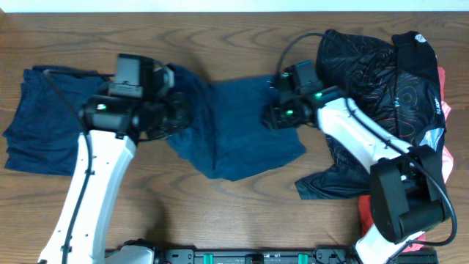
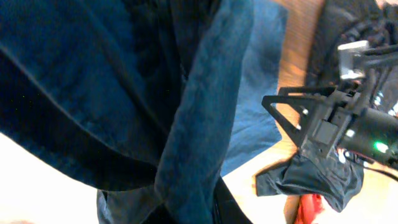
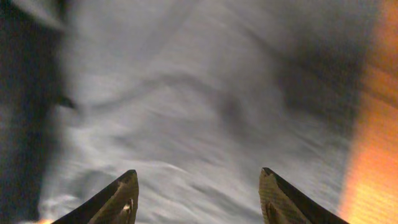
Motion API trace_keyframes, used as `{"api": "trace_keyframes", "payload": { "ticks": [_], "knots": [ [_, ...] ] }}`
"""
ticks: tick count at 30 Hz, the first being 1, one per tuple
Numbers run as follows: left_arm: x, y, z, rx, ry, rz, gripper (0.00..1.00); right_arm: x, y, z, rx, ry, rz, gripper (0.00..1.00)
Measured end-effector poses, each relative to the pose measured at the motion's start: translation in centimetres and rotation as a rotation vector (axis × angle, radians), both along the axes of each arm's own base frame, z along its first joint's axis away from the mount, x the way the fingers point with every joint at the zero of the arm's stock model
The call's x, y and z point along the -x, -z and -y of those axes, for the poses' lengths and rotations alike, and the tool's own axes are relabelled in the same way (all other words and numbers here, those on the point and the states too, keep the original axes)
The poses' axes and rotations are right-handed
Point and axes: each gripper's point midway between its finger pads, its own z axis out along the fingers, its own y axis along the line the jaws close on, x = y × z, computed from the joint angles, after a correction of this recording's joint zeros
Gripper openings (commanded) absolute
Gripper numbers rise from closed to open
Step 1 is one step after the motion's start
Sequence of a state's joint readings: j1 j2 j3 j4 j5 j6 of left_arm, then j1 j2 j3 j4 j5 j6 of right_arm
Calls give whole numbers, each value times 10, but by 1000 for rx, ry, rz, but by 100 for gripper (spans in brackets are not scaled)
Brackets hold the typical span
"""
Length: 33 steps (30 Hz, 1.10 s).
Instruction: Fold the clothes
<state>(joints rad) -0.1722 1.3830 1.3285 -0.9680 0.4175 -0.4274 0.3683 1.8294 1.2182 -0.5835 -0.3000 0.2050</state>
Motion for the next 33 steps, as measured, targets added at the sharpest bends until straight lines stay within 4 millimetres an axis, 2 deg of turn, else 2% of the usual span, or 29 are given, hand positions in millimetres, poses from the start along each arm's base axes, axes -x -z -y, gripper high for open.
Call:
{"api": "trace_keyframes", "payload": {
  "ticks": [3,6,12,14,16,18,20,22,25,27,30,33],
  "knots": [
    [-8,3,28,19,51,22,6,4,13,38,102,69,-60,61],
    [-19,13,62,43,99,37,7,3,17,68,165,127,-80,64],
    [-40,44,144,117,181,60,9,0,20,109,228,222,-104,68],
    [-45,50,170,152,201,85,16,-2,18,120,239,251,-102,69],
    [-53,54,199,199,221,128,31,-3,12,129,244,275,-89,69],
    [-56,56,227,250,239,163,51,-4,1,136,246,296,-66,70],
    [-54,54,248,293,259,189,57,-6,-10,142,251,313,-37,71],
    [-51,48,265,332,283,222,58,-6,-19,147,259,329,-17,72],
    [-48,43,273,354,299,237,58,-3,-27,156,284,351,-5,72],
    [-52,44,268,345,297,237,58,-2,-29,161,294,363,-3,72],
    [-67,51,245,309,261,230,59,-2,-32,165,291,370,-1,71],
    [-90,66,204,229,168,202,62,-1,-35,154,243,306,4,70]
  ]
}}
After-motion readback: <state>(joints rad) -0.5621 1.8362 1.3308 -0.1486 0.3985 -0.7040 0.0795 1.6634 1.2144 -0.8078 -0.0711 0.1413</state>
